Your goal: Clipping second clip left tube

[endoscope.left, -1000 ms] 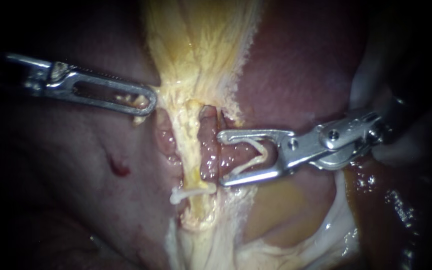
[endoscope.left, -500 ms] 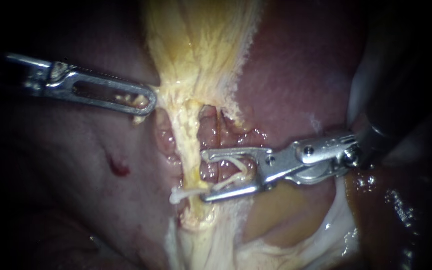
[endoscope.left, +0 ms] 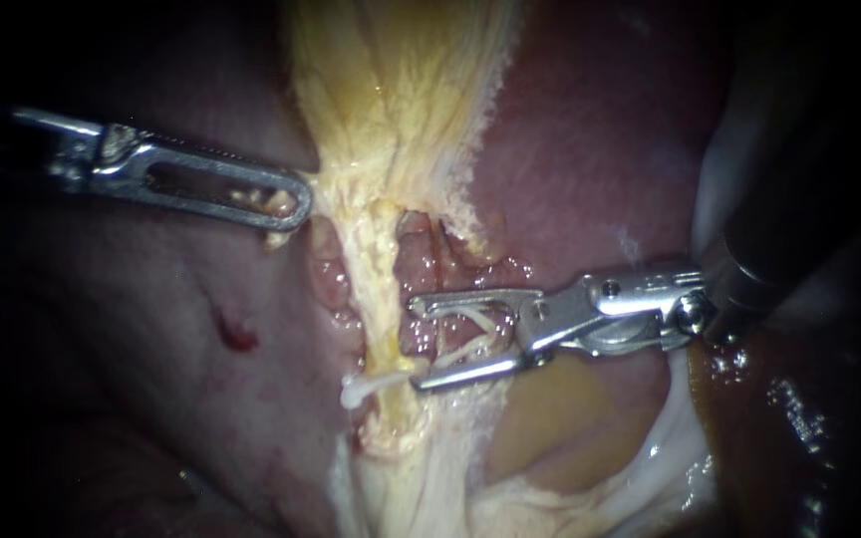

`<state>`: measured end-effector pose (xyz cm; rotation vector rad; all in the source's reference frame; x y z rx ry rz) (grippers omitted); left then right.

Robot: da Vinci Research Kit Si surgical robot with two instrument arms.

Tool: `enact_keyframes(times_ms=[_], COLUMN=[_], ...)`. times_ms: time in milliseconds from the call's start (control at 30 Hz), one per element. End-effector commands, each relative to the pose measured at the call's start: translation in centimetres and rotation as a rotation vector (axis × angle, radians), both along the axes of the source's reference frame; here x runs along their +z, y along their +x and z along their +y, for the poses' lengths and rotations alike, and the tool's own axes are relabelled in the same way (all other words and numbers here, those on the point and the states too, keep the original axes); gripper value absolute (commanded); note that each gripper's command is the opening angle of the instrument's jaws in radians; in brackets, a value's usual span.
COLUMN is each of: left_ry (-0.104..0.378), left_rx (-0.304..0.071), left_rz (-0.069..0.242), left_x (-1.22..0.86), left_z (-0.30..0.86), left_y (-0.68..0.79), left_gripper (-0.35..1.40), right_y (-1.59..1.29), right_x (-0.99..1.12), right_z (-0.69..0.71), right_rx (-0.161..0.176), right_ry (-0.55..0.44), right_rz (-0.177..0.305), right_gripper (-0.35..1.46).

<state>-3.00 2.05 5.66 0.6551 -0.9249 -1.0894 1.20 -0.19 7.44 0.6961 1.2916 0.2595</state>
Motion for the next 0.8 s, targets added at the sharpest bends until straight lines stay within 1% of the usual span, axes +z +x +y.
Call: enact_keyframes(times_ms=[33, 267, 633, 800], left_ry=[0.0, 0.0, -0.001, 0.0], left_rx=[0.0, 0.0, 0.001, 0.001], left_rz=[0.0, 0.0, 0.0, 0.0], left_x=[0.0, 0.01, 0.01, 0.01], left_z=[0.0, 0.0, 0.0, 0.0], left_y=[0.0, 0.0, 0.0, 0.0], left_gripper=[-0.35, -0.35, -0.35, -0.35], right_y=[0.02, 0.08, 0.38, 0.5], right_x=[-0.01, -0.02, -0.11, -0.14], right_z=[0.0, -0.02, -0.19, -0.26], right_rx=[-0.001, -0.015, -0.056, -0.064], right_ry=[-0.001, 0.014, 0.026, 0.022], right_rz=[0.002, 0.011, 0.041, 0.044], right_gripper=[0.46, 0.46, 0.46, 0.46])
